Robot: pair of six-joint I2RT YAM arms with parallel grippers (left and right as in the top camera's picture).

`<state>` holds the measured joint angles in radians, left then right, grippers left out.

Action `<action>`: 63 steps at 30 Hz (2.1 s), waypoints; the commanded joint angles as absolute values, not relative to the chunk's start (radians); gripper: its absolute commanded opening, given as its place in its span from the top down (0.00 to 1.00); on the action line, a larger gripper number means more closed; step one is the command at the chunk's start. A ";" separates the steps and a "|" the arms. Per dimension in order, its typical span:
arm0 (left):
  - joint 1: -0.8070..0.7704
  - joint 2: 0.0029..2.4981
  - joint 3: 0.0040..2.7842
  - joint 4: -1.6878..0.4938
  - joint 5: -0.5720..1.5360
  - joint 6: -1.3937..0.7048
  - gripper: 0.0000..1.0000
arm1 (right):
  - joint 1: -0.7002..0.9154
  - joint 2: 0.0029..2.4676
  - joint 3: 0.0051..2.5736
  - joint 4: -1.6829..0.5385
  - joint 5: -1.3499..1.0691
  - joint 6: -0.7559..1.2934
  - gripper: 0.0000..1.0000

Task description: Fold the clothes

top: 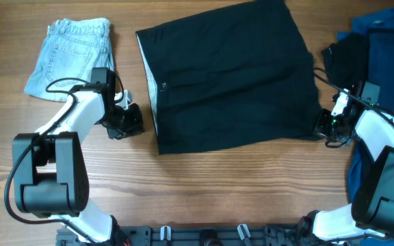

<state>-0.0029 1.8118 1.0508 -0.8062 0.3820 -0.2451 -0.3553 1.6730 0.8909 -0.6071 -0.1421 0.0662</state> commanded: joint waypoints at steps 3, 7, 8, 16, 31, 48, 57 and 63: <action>-0.004 1.819 1.045 -0.933 0.640 -0.081 0.55 | -0.358 1.681 0.910 -0.607 -0.159 0.053 0.96; -0.006 1.819 1.009 -0.928 0.688 -0.081 0.54 | -0.358 1.681 0.911 -0.606 -0.181 0.052 0.96; -0.010 1.819 0.992 -0.923 0.691 -0.081 0.54 | -0.358 1.681 0.910 -0.606 -0.181 0.052 0.96; -0.129 1.819 0.939 -0.772 0.718 -0.087 0.69 | -0.358 1.681 0.910 -0.606 -0.181 0.055 0.96; -0.012 1.819 0.940 -0.747 0.581 -0.115 0.96 | -0.357 1.681 0.910 -0.652 -0.245 0.052 0.96; 0.003 1.717 1.122 -0.982 0.583 -0.108 0.54 | -0.356 1.681 1.267 -0.749 -0.329 -0.006 0.30; -0.018 1.786 1.270 -0.479 0.470 -0.256 0.47 | -0.357 1.681 1.284 -0.606 -0.360 -0.025 0.00; -0.031 1.993 1.270 -0.323 0.489 -0.275 0.48 | -0.357 1.681 1.283 -0.606 -0.360 -0.025 0.01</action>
